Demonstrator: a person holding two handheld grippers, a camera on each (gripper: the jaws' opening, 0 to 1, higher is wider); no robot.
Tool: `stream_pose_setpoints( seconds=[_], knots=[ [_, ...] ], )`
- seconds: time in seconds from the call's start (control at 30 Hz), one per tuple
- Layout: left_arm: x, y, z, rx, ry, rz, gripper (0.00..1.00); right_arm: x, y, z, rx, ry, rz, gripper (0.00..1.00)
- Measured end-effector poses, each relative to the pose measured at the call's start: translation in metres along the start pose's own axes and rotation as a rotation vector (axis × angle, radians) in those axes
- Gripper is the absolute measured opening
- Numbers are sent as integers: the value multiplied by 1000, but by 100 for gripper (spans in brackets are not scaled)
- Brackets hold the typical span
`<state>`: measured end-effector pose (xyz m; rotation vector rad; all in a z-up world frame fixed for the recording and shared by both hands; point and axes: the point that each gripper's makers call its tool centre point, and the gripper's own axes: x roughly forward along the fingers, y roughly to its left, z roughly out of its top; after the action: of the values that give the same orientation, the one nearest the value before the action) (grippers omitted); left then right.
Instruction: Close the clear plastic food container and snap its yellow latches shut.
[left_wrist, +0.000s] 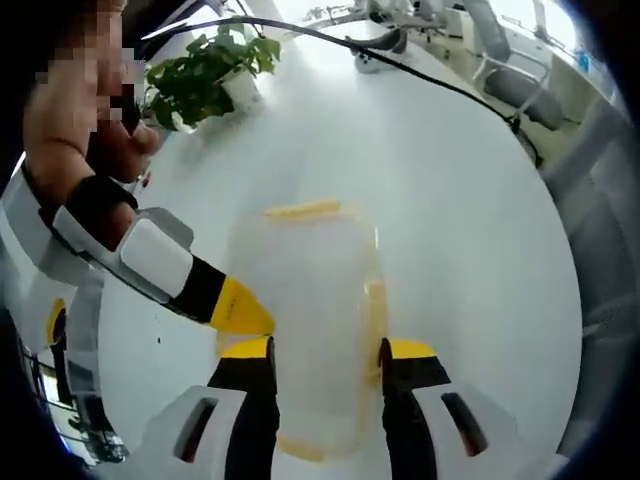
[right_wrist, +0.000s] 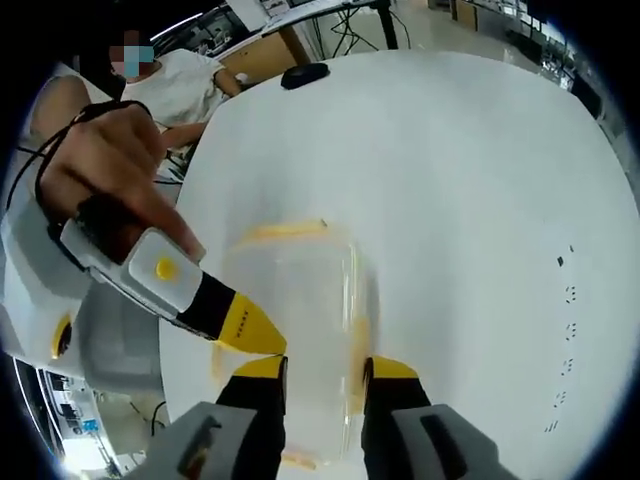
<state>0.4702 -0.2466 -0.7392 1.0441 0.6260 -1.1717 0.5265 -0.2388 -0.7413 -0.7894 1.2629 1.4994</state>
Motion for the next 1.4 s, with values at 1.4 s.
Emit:
stream_pose_setpoints(
  seconds=[1.4],
  knots=[
    [-19,-1,-17,-27,-17,-94,55,-28,24,-34,37,-80,-250,47]
  ],
)
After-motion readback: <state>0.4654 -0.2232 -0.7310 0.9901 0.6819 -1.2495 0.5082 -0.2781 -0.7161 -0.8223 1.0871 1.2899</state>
